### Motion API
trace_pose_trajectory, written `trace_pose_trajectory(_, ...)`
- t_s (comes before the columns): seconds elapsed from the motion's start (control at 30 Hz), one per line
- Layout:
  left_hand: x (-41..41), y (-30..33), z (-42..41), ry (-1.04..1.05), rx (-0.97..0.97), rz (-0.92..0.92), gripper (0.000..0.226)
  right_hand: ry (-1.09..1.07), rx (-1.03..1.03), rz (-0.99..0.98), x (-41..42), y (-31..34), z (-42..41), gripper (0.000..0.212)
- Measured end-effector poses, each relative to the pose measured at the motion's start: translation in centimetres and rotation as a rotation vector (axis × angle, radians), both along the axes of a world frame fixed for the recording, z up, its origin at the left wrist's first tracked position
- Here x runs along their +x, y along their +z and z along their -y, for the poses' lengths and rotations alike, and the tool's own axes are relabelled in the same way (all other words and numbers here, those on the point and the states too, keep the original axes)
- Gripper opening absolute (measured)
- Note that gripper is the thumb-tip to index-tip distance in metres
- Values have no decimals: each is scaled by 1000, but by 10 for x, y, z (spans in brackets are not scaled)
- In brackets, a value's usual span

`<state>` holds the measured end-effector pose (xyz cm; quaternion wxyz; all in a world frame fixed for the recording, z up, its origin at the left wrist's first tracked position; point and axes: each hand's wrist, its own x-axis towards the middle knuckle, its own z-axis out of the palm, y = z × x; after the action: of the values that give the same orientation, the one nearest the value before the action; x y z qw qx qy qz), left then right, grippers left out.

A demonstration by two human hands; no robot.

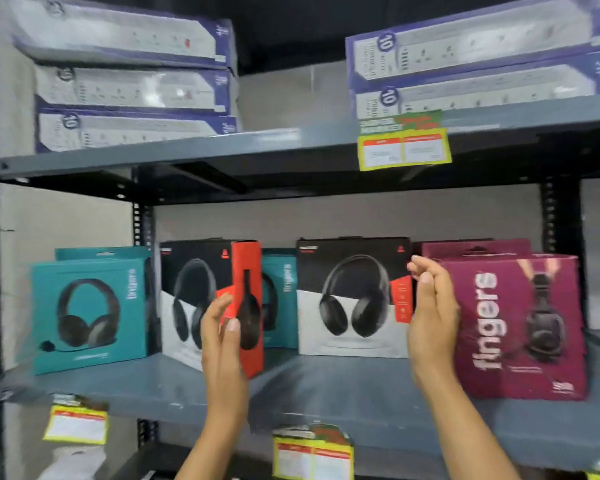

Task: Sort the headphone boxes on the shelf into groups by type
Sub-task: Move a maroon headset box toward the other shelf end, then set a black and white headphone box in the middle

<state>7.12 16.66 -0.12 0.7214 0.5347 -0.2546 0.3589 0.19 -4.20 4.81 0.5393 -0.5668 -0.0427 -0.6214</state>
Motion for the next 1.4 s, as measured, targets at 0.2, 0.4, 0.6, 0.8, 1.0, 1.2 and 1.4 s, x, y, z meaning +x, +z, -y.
trace_pose_trajectory(0.2, 71, 6, -100, 123, -97, -134, 37, 183, -10, -125, 71, -17, -107, 23)
trace_pose_trajectory(0.4, 134, -2, -145, 163, 58, -310, 42, 113, 39, -422, 130, -45, -167, 29)
trace_pose_trajectory(0.6, 180, 13, -154, -104, 72, -572, 78, 189, 23, -548, 143, -44, -186, 46)
trace_pose_trajectory(0.8, 179, 20, -154, -145, 75, -615, 48, 319, -33, -607, 146, -47, -191, 43)
trace_pose_trajectory(1.0, 180, 27, -164, -183, 58, -594, 55, 347, -12, -565, 139, -39, -183, 36)
trace_pose_trajectory(1.2, 165, 30, -172, -174, -62, -406, 42, 501, 233, -541, 146, -40, -170, 54)
trace_pose_trajectory(1.4, 146, 31, -168, -169, -164, -357, 42, 520, 330, -598, 141, -25, -166, 51)
